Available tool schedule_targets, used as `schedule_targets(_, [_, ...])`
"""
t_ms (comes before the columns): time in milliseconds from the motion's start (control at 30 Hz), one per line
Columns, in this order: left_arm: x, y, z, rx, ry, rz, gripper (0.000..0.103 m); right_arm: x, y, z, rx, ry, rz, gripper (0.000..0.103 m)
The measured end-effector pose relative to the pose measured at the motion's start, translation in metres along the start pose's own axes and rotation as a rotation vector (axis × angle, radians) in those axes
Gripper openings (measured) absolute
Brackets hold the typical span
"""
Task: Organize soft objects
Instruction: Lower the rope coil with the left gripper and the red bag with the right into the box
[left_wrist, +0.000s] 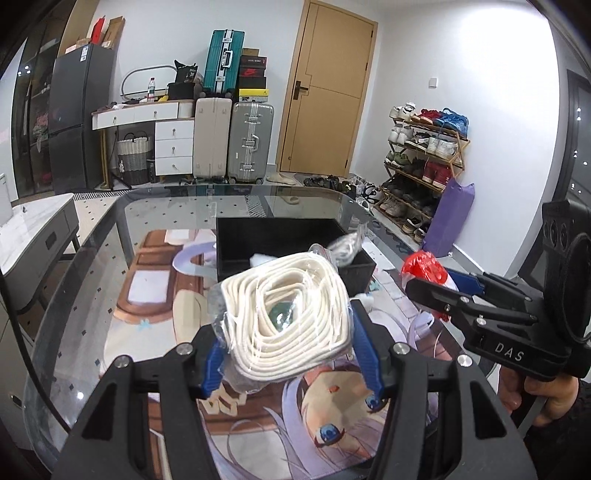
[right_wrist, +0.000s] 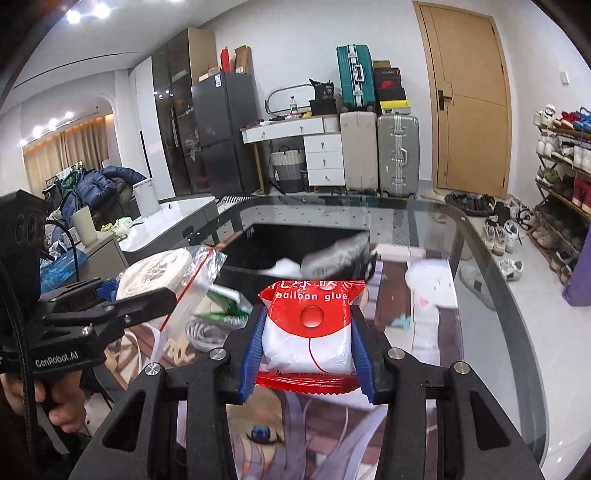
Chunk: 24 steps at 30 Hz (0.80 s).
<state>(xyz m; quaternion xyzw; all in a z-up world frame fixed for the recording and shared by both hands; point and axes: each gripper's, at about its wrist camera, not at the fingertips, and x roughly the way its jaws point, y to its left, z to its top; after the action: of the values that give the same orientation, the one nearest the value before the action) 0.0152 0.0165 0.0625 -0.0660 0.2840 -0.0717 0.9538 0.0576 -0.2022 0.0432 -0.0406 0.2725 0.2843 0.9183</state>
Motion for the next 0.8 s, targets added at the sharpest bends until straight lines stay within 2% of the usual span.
schedule_targets(467, [0.028, 0.013, 0.037, 0.027, -0.008, 0.02, 0.058, 0.031, 0.002, 0.046, -0.032, -0.021, 0.008, 0.043])
schedule_targets(800, [0.069, 0.02, 0.06, 0.035, 0.006, 0.03, 0.058, 0.077, -0.011, 0.072, -0.026, 0.009, 0.032, 0.043])
